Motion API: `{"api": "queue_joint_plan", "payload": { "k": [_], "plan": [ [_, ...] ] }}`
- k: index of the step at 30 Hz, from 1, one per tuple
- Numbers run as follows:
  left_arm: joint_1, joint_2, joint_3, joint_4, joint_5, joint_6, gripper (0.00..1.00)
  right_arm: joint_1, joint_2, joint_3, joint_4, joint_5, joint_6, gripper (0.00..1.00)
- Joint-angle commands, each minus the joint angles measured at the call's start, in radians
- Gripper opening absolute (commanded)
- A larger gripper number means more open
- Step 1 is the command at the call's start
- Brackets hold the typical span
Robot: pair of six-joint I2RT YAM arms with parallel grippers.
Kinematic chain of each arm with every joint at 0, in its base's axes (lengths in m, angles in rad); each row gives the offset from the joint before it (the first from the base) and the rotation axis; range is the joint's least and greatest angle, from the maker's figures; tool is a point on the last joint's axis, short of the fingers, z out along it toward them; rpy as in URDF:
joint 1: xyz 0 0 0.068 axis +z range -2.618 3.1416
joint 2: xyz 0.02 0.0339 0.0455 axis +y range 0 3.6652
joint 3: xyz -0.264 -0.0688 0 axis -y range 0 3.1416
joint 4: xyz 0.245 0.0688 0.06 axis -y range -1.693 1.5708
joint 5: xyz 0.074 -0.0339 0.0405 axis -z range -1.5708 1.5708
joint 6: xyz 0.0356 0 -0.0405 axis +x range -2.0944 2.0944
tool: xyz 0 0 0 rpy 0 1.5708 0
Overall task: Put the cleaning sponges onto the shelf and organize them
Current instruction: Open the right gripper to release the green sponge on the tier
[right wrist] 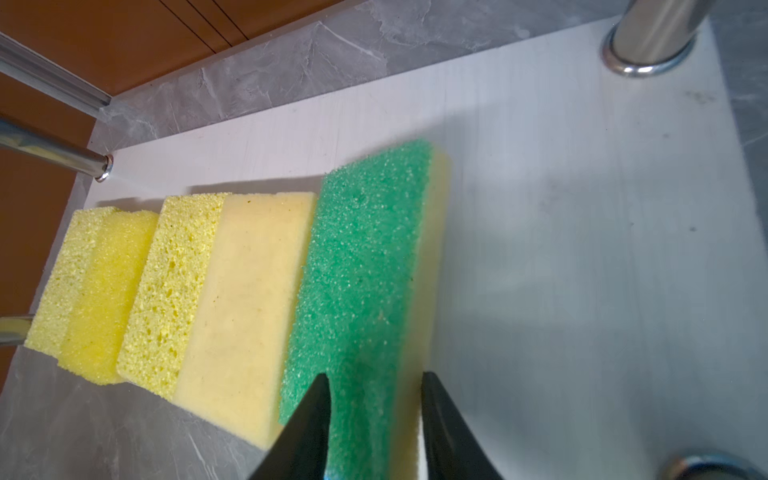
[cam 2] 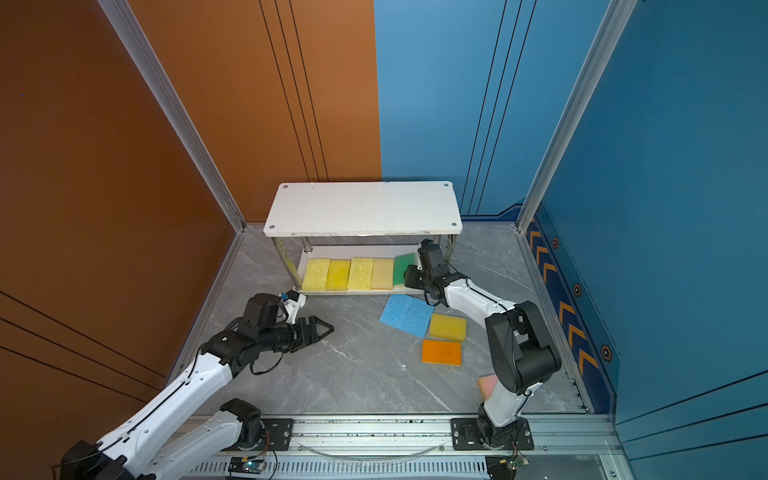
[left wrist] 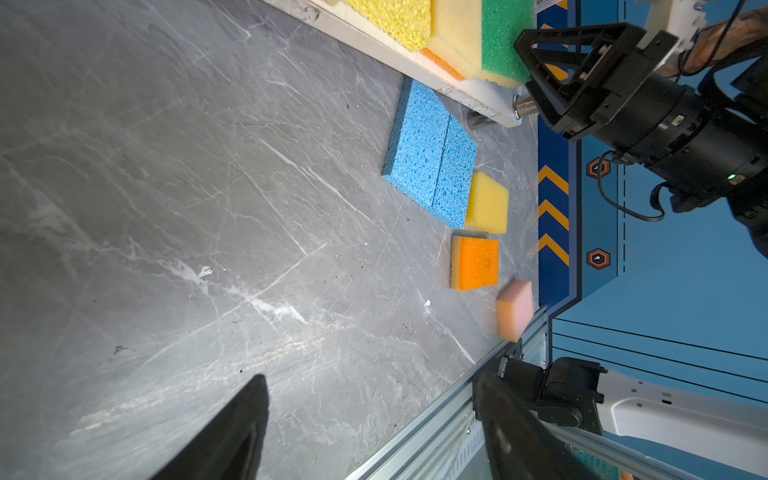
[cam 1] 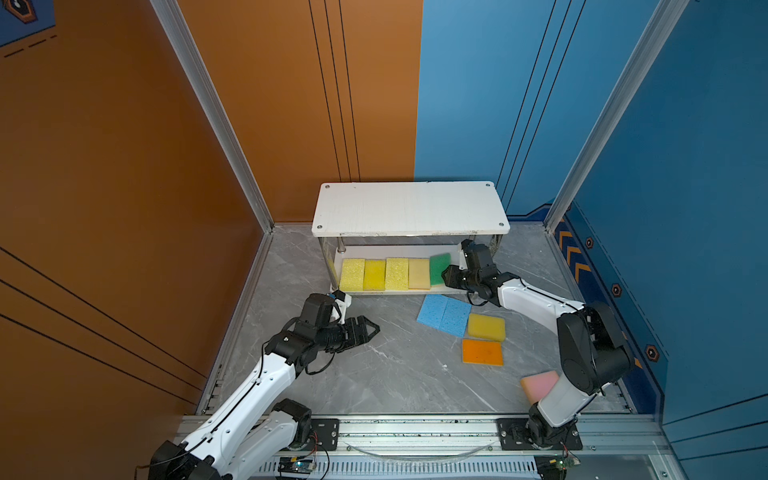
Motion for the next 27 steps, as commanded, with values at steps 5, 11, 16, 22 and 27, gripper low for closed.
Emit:
{"api": "queue_joint_plan", "payload": {
  "k": [5,11,16,22,27],
  "plan": [
    [0.012,-0.007,-0.012,-0.018,0.022,0.016,0.80,-0.007,-0.017,0.015,-0.061,0.031,-0.018,0.53],
    [0.014,-0.010,-0.006,-0.016,0.011,0.018,0.82,-0.003,-0.058,0.008,-0.090,0.067,-0.024,0.60],
    [0.039,-0.050,-0.003,-0.017,-0.011,0.011,0.83,0.025,-0.129,-0.025,-0.101,0.091,-0.025,0.63],
    [0.028,-0.008,-0.024,0.046,0.028,-0.032,0.84,0.064,-0.267,-0.140,-0.144,0.092,-0.019,0.70],
    [-0.070,0.059,-0.076,0.208,0.002,-0.123,0.85,0.062,-0.404,-0.235,-0.313,0.096,0.045,0.71]
  ]
}}
